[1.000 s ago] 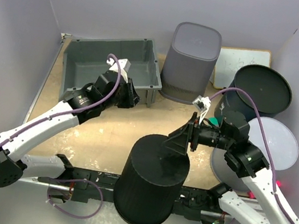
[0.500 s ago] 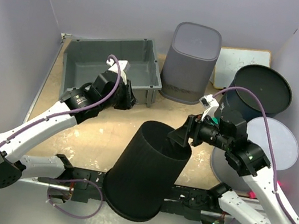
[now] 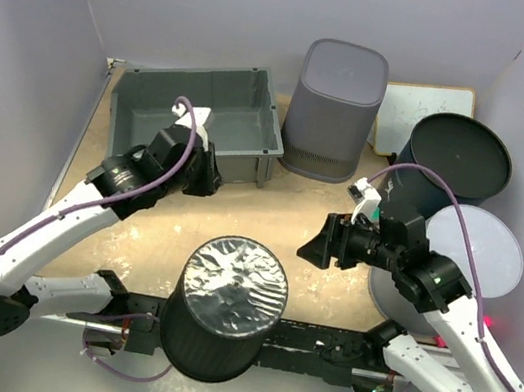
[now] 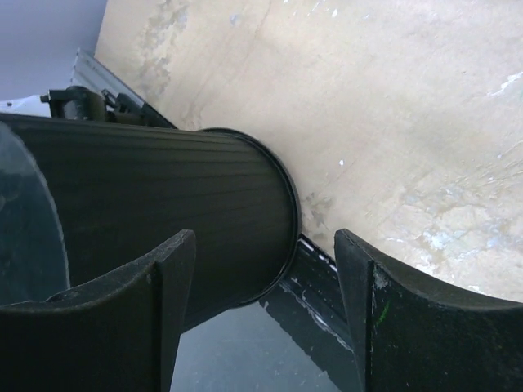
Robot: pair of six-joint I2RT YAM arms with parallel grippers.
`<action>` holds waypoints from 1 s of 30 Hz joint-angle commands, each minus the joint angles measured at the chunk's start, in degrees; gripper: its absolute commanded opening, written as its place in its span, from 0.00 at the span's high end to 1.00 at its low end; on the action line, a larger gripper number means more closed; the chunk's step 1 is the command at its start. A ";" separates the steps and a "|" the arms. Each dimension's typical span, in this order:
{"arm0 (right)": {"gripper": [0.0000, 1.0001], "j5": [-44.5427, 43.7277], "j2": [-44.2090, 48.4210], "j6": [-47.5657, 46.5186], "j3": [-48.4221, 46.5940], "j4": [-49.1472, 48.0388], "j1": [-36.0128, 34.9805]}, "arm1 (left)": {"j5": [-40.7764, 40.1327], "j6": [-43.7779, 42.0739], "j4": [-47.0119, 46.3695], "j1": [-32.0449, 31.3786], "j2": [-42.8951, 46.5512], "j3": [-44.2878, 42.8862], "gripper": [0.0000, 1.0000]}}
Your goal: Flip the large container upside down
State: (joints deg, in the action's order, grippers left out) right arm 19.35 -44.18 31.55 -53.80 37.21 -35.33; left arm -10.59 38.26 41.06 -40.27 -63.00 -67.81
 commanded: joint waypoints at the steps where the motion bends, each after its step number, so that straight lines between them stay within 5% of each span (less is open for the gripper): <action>1: 0.27 5.64 0.42 0.73 1.43 -3.29 -0.13 | -5.30 -1.03 6.60 -0.04 4.07 -5.21 0.81; 13: 0.11 16.61 1.41 6.02 1.24 -15.33 -0.14 | -6.80 -2.41 19.99 -0.03 5.35 -16.35 0.81; 21: 0.19 21.68 -2.79 4.50 2.87 -17.27 -0.11 | 23.47 -9.30 24.13 0.00 10.89 -14.24 0.82; 30: 0.31 17.82 -6.87 -1.85 0.31 -9.22 -0.18 | 30.78 -8.28 19.41 -0.07 13.81 -6.92 0.83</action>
State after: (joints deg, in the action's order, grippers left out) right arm 39.64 -49.89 34.92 -51.64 23.07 -35.33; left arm 12.53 30.79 64.14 -40.27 -49.63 -75.96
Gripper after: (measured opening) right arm 0.704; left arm 0.178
